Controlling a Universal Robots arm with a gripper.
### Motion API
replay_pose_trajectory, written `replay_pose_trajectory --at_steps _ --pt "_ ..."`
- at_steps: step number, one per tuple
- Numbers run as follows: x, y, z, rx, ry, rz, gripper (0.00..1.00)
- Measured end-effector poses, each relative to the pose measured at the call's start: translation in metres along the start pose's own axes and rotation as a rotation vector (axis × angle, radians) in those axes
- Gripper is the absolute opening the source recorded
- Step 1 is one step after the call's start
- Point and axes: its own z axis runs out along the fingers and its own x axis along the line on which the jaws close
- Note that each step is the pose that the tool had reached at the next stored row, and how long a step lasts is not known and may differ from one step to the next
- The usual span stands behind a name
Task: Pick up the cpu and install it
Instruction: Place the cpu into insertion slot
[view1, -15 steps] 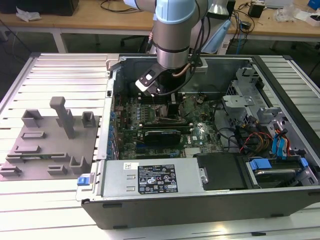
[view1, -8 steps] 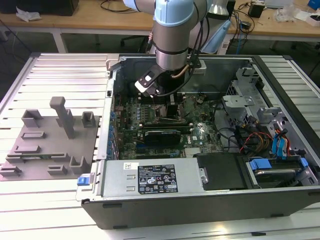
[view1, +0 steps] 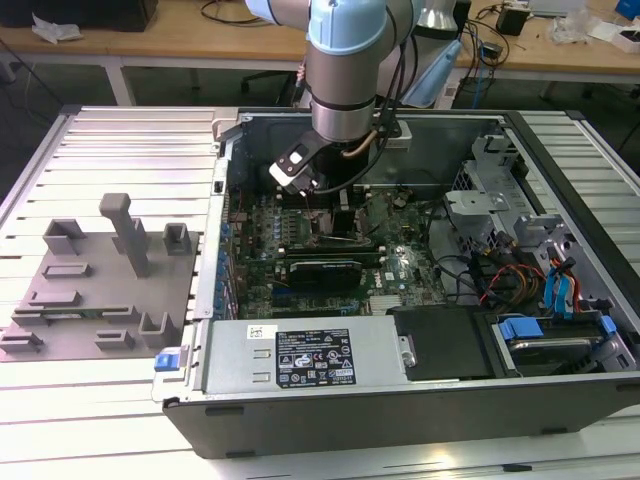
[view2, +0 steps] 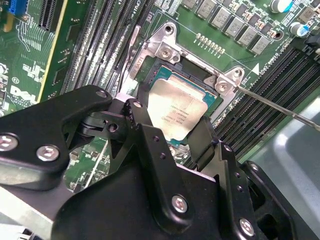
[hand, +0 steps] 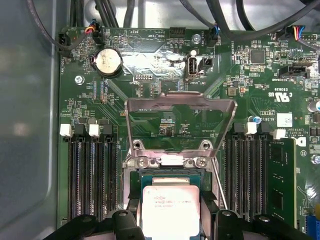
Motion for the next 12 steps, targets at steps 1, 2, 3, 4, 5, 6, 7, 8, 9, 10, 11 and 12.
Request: replay_pose_trajectory --at_steps 1,2,3,4,5,6,7,8,9,10,11,12 --pt "0.0000 0.0000 0.0003 0.0000 0.0000 -0.001 0.55" --pt "0.0000 0.0000 0.0004 0.0000 0.0000 -0.001 0.55" --pt "0.0000 0.0001 0.0005 -0.0001 0.0002 -0.002 0.55" --pt "0.0000 0.0001 0.0005 -0.0002 0.0002 -0.002 0.55" --pt "0.0000 0.0001 0.0005 -0.0002 0.0003 -0.002 0.55" --pt "0.0001 0.0001 0.0005 -0.0002 0.0003 -0.002 0.55" --pt "0.0001 0.0001 0.0005 -0.0003 0.0003 -0.002 0.55" --pt "0.0000 0.0001 0.0005 -0.0003 -0.0002 -0.002 0.55" --pt "0.0001 0.0002 0.0007 -0.0009 0.0008 -0.002 0.55" --pt "0.0002 0.0002 0.0009 -0.0010 0.0014 -0.002 0.55" --pt "0.0002 0.0002 0.0008 -0.0007 0.0011 -0.002 0.62" --pt "0.0002 0.0002 0.0007 -0.0004 0.0007 -0.002 0.62"
